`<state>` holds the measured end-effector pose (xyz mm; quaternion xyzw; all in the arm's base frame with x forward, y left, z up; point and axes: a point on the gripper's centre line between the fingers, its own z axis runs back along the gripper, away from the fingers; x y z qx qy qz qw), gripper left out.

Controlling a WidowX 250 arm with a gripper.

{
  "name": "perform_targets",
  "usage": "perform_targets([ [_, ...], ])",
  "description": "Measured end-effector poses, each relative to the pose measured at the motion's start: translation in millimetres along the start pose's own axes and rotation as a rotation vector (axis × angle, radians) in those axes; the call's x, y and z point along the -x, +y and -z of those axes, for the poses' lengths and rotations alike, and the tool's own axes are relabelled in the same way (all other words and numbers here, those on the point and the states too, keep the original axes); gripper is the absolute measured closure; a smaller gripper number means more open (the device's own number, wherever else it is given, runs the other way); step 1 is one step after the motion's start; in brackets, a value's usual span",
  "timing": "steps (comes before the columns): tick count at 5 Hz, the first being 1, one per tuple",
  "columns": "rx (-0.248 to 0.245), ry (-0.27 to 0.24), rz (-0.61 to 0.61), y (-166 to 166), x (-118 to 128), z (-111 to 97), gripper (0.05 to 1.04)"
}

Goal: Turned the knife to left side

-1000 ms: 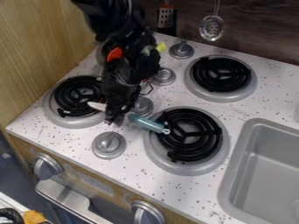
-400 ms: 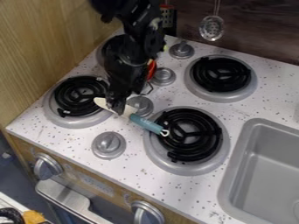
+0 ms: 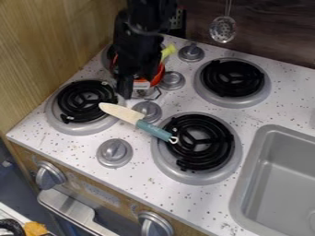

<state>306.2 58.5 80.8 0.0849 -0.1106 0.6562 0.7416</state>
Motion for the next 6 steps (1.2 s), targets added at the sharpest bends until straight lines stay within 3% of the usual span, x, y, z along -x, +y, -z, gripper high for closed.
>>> perform_targets([
  [1, 0.033, 0.004, 0.168, -7, -4, -13, 0.083],
  [3, 0.255, -0.047, 0.604, -16, 2, -26, 0.083],
  [4, 0.287, -0.044, 0.819, -10, -12, -18, 0.082],
  [6, 0.339, -0.032, 1.064, -11, -27, -11, 0.083],
])
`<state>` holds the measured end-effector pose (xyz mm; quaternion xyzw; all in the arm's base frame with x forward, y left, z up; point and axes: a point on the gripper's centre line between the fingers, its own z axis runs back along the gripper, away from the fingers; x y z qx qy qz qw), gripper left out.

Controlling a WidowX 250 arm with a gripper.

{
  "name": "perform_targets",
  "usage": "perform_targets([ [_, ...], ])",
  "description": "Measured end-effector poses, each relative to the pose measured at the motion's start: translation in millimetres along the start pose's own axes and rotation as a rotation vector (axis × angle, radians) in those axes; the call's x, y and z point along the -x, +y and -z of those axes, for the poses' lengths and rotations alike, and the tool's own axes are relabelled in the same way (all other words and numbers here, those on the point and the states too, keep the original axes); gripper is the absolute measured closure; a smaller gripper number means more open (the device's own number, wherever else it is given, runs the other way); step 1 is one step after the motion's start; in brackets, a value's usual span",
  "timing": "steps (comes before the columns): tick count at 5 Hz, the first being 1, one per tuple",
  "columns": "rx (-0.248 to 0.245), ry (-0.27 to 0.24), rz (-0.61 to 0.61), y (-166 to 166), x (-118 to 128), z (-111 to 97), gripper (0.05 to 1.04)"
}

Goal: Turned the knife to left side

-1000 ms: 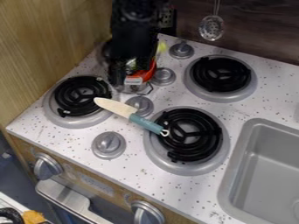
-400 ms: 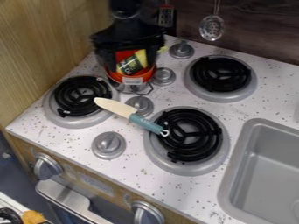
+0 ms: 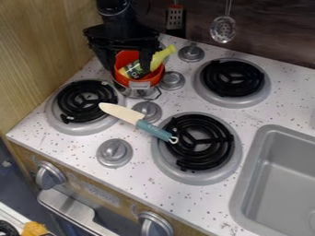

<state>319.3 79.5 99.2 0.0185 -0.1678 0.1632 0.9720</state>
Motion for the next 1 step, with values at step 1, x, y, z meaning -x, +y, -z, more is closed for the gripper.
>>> perform_targets([
  [1, -0.017, -0.019, 0.014, 13.8, -8.9, -1.2, 0.082],
])
